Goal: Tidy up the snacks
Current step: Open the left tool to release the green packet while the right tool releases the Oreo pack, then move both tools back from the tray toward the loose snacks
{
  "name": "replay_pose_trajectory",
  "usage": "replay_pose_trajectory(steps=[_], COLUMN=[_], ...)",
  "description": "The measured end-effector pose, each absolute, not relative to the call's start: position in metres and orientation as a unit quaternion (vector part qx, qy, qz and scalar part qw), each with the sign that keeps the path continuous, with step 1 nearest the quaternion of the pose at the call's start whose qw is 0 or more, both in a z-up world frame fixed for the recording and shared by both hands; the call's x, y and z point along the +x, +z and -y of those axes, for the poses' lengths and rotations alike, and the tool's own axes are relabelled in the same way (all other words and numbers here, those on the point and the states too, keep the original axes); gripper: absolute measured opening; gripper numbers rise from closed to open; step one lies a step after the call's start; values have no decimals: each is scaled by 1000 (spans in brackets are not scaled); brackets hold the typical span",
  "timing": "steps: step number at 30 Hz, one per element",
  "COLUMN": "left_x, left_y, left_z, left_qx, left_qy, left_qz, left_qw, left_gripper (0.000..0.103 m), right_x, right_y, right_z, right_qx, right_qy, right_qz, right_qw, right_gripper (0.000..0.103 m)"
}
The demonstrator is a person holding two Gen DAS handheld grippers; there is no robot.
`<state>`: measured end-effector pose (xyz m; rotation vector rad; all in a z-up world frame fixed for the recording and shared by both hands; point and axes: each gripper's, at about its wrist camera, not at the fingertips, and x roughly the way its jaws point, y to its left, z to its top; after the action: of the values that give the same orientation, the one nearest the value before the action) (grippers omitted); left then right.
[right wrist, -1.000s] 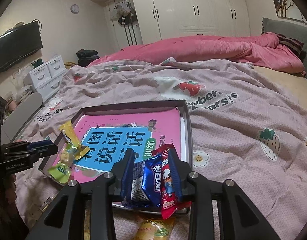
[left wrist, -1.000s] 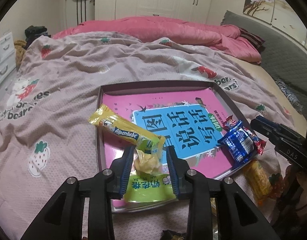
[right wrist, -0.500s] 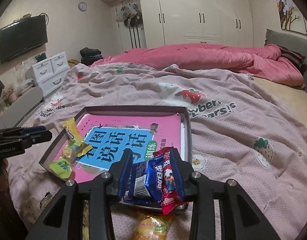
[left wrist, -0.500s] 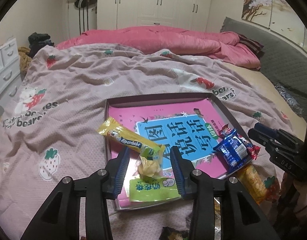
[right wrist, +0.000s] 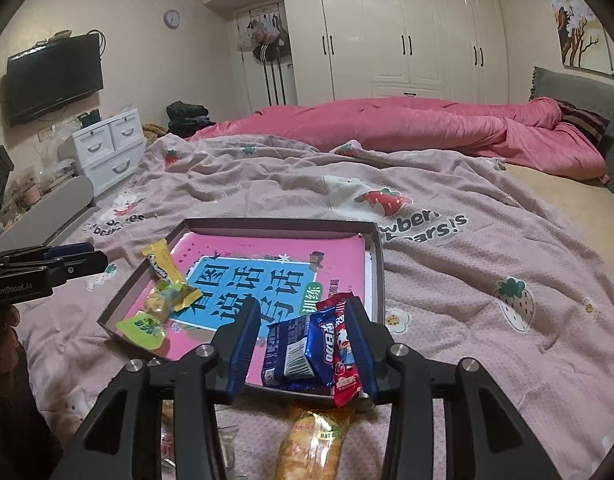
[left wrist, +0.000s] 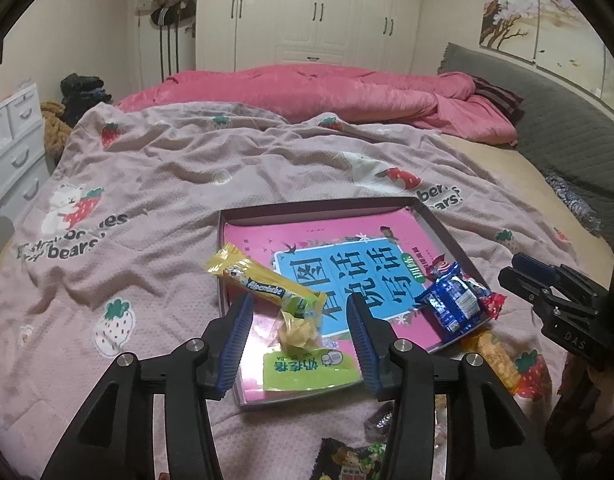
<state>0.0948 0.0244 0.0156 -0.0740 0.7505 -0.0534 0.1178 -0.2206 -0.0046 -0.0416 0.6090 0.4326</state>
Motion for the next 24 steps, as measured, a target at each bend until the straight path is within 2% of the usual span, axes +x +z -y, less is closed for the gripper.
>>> replay_pose_trajectory(steps=[6,24], left_x=[85,71], left_y=[19,17], left_z=[-23,-10], left_qx=[-33,-27], left_qy=[-31,-60], left_qz=[-366,-384], left_qw=[929,921], left_gripper=[55,56], right_x=[107,93], right_y=[1,4], right_z=[221,227], right_qx=[-19,-7], right_qy=[215,201], right_qz=[-295,-305], right_qw=[931,931], right_gripper=[45,45])
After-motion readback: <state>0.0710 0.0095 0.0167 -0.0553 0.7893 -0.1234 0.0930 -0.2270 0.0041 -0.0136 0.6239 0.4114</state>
